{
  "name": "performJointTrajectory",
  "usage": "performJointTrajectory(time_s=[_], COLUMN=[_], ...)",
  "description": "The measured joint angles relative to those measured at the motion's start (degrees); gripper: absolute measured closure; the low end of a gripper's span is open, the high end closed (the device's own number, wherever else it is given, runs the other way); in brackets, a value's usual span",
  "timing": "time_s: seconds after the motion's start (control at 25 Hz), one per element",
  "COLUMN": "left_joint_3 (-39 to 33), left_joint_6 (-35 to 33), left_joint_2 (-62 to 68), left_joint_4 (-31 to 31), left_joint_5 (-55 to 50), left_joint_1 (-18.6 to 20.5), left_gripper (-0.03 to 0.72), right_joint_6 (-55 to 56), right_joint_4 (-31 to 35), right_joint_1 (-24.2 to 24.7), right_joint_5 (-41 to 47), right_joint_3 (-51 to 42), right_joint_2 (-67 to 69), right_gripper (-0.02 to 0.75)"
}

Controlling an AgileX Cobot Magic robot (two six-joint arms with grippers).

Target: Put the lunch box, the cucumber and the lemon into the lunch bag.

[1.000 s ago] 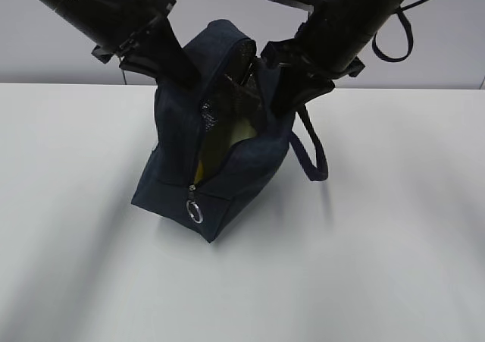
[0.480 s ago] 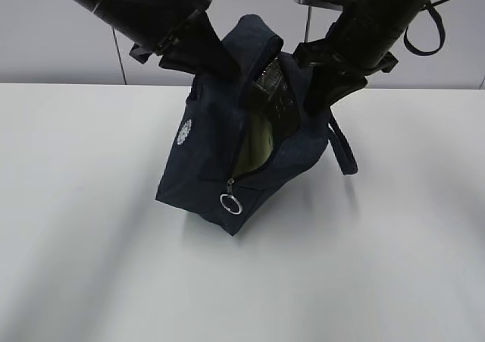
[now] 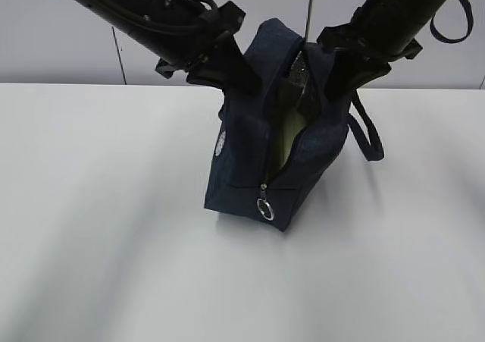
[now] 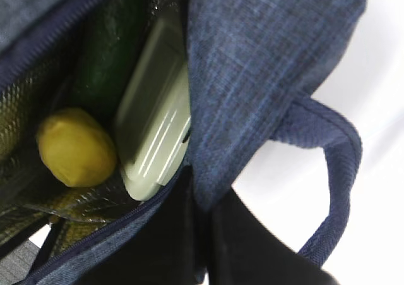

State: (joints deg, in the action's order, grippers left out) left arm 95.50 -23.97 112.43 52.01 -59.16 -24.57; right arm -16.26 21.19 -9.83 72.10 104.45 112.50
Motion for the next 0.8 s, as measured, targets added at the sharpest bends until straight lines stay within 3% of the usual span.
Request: performJointTrajectory(time_s=[0.36, 0.8], left_joint_3=[0.00, -0.11], left_joint_6=[2.13, 7.42], left_joint_2=[1.33, 1.33], left_joint_4=[0.34, -3.79], left_joint_5=[0.92, 4.60], left_joint_1=[-1.31, -1.74], left_gripper=[0.686, 0.686], right_joint_6=[-1.59, -2.47], right_joint_4=[3.29, 4.47], right_joint_1=[0.29, 0.29], right_joint_5=[0.04, 0.04], right_joint_3=[0.00, 0.00], right_joint_2=[-0.23, -0.23], right_gripper=[0.736, 0.736])
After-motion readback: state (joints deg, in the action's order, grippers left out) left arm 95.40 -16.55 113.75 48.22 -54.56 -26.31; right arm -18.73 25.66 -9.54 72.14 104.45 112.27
